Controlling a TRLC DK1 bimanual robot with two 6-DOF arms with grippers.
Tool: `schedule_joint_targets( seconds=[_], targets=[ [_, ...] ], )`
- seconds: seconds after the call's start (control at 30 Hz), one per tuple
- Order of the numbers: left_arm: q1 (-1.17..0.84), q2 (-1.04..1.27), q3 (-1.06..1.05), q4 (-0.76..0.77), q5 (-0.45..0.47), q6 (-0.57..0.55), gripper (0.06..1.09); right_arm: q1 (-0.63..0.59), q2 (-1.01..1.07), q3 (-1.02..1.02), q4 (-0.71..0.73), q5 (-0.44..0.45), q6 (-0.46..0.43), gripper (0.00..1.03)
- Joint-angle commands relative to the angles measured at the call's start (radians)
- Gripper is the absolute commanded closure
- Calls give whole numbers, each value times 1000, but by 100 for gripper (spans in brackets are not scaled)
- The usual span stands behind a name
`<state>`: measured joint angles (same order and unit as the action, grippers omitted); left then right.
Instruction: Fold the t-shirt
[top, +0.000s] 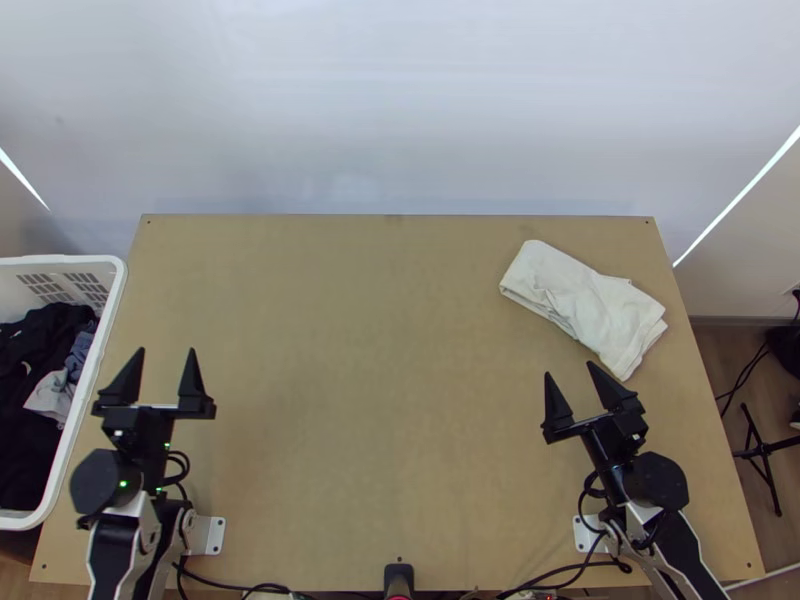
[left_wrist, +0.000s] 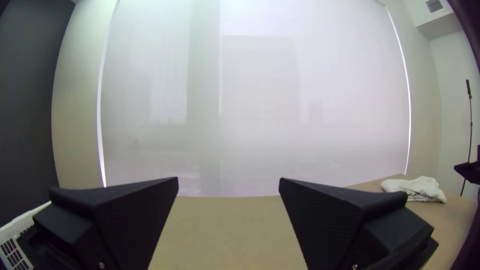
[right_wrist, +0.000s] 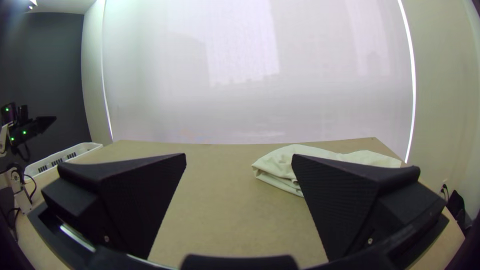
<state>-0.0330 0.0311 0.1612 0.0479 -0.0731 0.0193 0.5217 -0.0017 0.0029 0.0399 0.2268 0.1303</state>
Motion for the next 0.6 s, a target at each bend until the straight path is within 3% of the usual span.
schedule_joint_targets(
  seconds=[0.0, 0.2, 0.3, 0.37, 0.57],
  targets=[
    [2, 182, 279, -39, -60, -13, 11, 1, 0, 0, 0, 0, 0, 4],
    [131, 598, 765, -289, -212, -163, 11, 0, 0, 0, 0, 0, 0, 4],
    [364, 845, 1060, -543, -183, -343, 11, 1, 0, 0, 0, 0, 0, 4],
    [469, 974, 1215, -684, -146, -406, 11, 0, 0, 0, 0, 0, 0, 4],
    [762, 1270, 1469, -896, -57, -412, 11, 0, 0, 0, 0, 0, 0, 4]
  ],
)
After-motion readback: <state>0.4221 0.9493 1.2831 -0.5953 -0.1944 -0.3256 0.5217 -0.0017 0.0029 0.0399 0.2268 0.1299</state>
